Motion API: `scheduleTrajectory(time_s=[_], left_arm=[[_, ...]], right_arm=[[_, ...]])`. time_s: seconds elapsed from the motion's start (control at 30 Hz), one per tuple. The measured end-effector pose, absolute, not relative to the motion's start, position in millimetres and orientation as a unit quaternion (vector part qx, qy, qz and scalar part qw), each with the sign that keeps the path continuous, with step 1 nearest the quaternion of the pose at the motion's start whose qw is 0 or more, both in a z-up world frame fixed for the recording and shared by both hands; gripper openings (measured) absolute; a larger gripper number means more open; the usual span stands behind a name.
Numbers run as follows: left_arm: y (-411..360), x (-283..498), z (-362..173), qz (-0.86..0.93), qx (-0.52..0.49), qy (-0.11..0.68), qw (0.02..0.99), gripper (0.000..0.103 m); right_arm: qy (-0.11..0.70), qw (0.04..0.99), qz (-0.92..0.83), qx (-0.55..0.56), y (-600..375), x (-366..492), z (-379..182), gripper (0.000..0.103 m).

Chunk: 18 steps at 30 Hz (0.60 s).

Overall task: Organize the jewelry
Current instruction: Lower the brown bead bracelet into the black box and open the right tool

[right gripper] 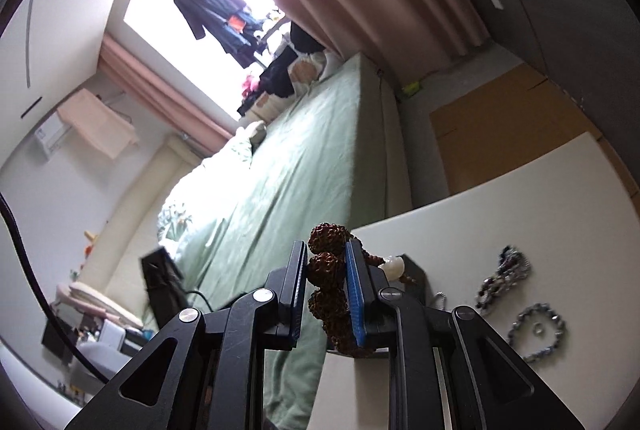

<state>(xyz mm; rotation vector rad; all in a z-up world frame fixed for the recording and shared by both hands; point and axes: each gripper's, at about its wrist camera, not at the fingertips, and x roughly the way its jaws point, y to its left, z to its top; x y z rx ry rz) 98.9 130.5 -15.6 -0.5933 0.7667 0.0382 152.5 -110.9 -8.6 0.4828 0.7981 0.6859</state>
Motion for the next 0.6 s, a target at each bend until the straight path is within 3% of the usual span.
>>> scheduleTrajectory(time_s=[0.33,0.5,0.6], left_arm=[[149.8,90.3,-11.4,0.032,-0.302,0.353,0.885,0.074],[139.3,91.4,-11.2,0.024,-0.294,0.354,0.888,0.074],[130.3,93.4,-10.5,0.019,-0.286,0.354,0.890,0.074]], right_arm=[[0.433,0.832,0.289,0.194,-71.7,174.6,-52.3,0.022],[0.432,0.835,0.265,0.214,-98.9,177.0,-52.8,0.056],[0.420,0.843,0.250,0.224,-120.0,173.1,-44.7,0.067]])
